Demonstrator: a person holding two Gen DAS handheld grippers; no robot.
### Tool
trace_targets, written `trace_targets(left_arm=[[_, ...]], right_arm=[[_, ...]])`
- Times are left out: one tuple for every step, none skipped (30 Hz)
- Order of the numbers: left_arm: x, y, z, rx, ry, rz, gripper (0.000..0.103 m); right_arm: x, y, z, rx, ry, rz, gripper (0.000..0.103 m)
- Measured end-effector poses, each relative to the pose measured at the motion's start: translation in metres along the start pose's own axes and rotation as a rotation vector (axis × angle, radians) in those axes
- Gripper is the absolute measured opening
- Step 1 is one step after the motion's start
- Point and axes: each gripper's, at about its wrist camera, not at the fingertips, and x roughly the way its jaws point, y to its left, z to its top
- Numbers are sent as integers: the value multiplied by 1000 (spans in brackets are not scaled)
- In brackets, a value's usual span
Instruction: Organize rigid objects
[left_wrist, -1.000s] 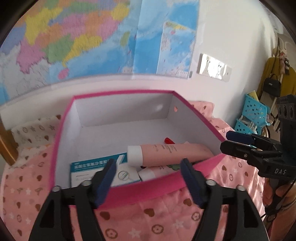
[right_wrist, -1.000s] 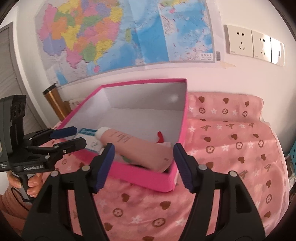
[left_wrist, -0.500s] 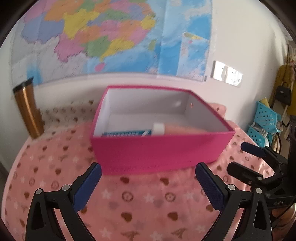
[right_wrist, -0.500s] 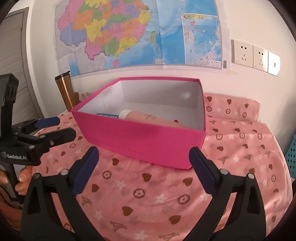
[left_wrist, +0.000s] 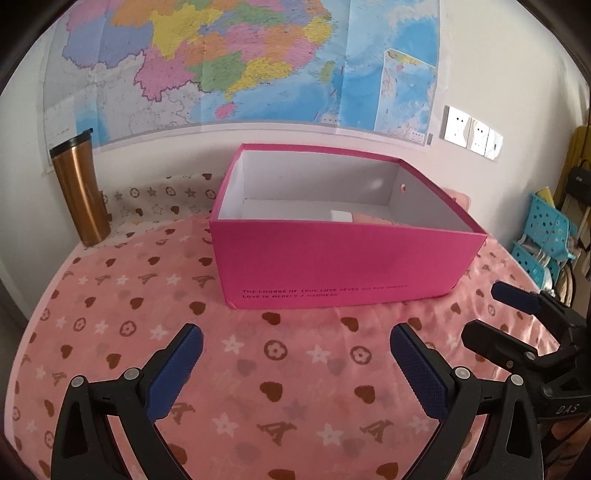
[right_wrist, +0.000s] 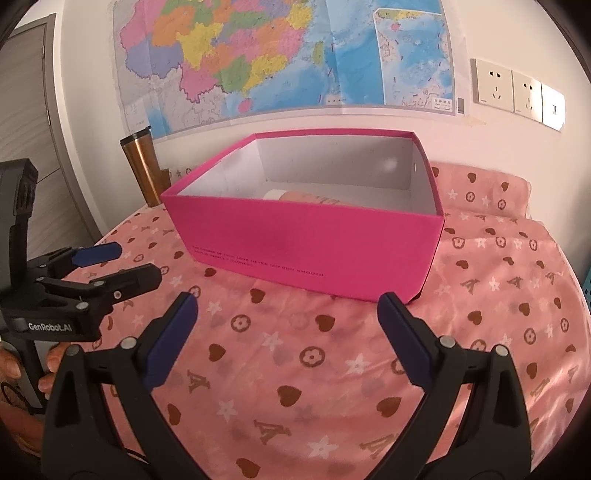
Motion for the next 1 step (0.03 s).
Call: trace_targets(left_arm=[[1, -1, -1, 1, 2, 0, 103]], right_arm=[[0, 0, -1, 0, 3, -4, 98]])
